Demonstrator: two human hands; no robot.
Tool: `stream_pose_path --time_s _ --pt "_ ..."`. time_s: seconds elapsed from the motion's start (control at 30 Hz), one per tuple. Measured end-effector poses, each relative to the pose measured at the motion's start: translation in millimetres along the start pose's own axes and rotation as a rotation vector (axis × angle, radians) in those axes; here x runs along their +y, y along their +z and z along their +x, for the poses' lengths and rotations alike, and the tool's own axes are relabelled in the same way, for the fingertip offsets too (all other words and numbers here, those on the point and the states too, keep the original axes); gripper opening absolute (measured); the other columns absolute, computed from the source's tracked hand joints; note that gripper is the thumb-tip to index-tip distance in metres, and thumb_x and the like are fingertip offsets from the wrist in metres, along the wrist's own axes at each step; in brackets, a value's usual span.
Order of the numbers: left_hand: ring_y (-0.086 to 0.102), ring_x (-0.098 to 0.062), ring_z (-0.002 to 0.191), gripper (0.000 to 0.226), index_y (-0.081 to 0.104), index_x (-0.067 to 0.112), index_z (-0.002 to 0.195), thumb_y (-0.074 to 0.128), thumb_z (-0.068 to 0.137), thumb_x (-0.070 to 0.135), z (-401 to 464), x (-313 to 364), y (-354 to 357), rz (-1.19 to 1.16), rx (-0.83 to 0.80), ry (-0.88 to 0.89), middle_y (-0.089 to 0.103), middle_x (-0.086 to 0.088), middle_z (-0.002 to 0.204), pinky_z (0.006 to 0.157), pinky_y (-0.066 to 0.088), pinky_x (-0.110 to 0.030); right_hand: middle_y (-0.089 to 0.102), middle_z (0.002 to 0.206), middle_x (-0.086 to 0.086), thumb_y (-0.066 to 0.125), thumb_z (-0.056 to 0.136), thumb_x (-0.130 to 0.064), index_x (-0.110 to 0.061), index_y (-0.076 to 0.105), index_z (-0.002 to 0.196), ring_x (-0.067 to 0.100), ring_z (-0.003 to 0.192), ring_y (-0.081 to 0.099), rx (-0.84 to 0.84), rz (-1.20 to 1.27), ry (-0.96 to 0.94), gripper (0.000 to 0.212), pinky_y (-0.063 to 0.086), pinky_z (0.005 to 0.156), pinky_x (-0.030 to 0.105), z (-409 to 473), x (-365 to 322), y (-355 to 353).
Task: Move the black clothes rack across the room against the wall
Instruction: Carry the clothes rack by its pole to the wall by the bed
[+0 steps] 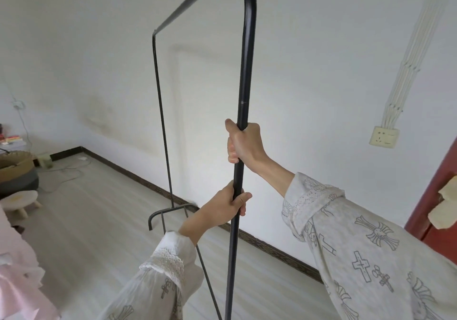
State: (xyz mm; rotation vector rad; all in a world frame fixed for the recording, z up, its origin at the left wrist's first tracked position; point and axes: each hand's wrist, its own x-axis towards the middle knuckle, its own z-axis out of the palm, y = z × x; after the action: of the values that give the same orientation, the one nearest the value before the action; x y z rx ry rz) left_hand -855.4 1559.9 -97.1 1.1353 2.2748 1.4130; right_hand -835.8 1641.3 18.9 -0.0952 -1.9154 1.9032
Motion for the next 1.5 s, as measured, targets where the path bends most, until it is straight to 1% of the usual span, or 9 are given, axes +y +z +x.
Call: stream_pose_path --time_s 0.17,0.43,0.53,0.7,0.9,1.1,1.27,1.33,1.5 --pt "0.051 0.005 0.050 0.021 0.042 0.013 0.083 0.045 0.093 0.031 39.6 16.5 72.4 0.005 0.097 -0.053 0.060 0.003 0.063 0.052 0.040 -0.007 0.020 0.034 -0.006 0.045 0.089 -0.014 -0.021 0.019 0.054 0.015 0.032 0.016 -0.069 0.014 0.017 0.044 0.018 0.040 0.021 10.6 13.5 -78.2" --pt "0.052 0.004 0.052 0.019 0.042 0.014 0.082 0.045 0.093 0.029 113.3 29.5 118.3 0.009 0.154 -0.087 0.060 0.003 0.063 0.053 0.040 -0.006 0.018 0.038 -0.004 0.045 0.089 -0.014 -0.022 0.018 0.055 0.014 0.033 0.014 -0.124 0.057 0.016 0.045 0.015 0.041 0.021 63.7 23.6 -151.5" --pt "0.056 -0.003 0.059 0.020 0.042 0.012 0.084 0.045 0.093 0.030 151.0 33.2 132.6 0.012 0.157 -0.079 0.060 0.003 0.064 0.054 0.041 -0.007 0.018 0.038 -0.005 0.045 0.089 -0.015 -0.022 0.017 0.055 0.014 0.033 0.014 -0.136 0.052 0.008 0.044 0.016 0.040 0.021 93.2 29.3 -181.8" --pt "0.057 -0.008 0.062 0.021 0.042 0.010 0.086 0.046 0.093 0.030 226.8 34.9 163.3 0.019 0.141 -0.070 0.060 0.002 0.066 0.058 0.043 -0.011 0.018 0.038 -0.004 0.046 0.088 -0.017 -0.022 0.018 0.055 0.015 0.034 0.014 -0.125 0.009 -0.014 0.044 0.017 0.040 0.022 148.8 43.2 -240.4" --pt "0.058 -0.019 0.070 0.019 0.040 0.012 0.086 0.046 0.092 0.028 319.5 34.2 200.0 -0.007 0.131 -0.107 0.060 -0.002 0.069 0.070 0.046 -0.027 0.018 0.039 -0.004 0.048 0.088 -0.018 -0.022 0.018 0.055 0.015 0.035 0.015 -0.116 -0.001 0.008 0.044 0.016 0.041 0.022 216.9 59.9 -309.4" --pt "0.057 -0.017 0.067 0.017 0.038 0.016 0.082 0.047 0.092 0.027 389.3 30.7 219.2 -0.006 0.169 -0.139 0.059 -0.002 0.069 0.073 0.047 -0.031 0.019 0.038 -0.004 0.048 0.087 -0.019 -0.021 0.018 0.055 0.016 0.033 0.015 -0.153 0.020 0.024 0.044 0.017 0.039 0.021 275.5 72.2 -353.3" --pt "0.057 -0.012 0.064 0.018 0.039 0.016 0.081 0.047 0.092 0.028 438.9 30.7 240.9 0.004 0.237 -0.153 0.059 0.002 0.067 0.058 0.044 -0.010 0.019 0.037 -0.005 0.047 0.089 -0.019 -0.021 0.018 0.055 0.016 0.032 0.015 -0.223 0.037 0.025 0.045 0.017 0.040 0.022 315.9 81.7 -390.4" --pt "0.056 -0.011 0.064 0.019 0.039 0.019 0.078 0.047 0.092 0.028 459.5 30.7 250.7 0.002 0.282 -0.172 0.059 0.002 0.067 0.054 0.041 -0.007 0.019 0.036 -0.006 0.047 0.090 -0.019 -0.021 0.017 0.055 0.016 0.032 0.015 -0.261 0.037 0.024 0.046 0.017 0.040 0.022 332.4 85.3 -405.8" --pt "0.056 -0.013 0.067 0.018 0.040 0.021 0.077 0.048 0.091 0.028 499.1 30.6 263.5 0.018 0.343 -0.255 0.060 0.000 0.070 0.062 0.039 -0.022 0.018 0.036 -0.007 0.047 0.091 -0.019 -0.022 0.016 0.054 0.015 0.032 0.014 -0.349 0.060 0.034 0.048 0.014 0.041 0.023 365.3 91.5 -430.1"
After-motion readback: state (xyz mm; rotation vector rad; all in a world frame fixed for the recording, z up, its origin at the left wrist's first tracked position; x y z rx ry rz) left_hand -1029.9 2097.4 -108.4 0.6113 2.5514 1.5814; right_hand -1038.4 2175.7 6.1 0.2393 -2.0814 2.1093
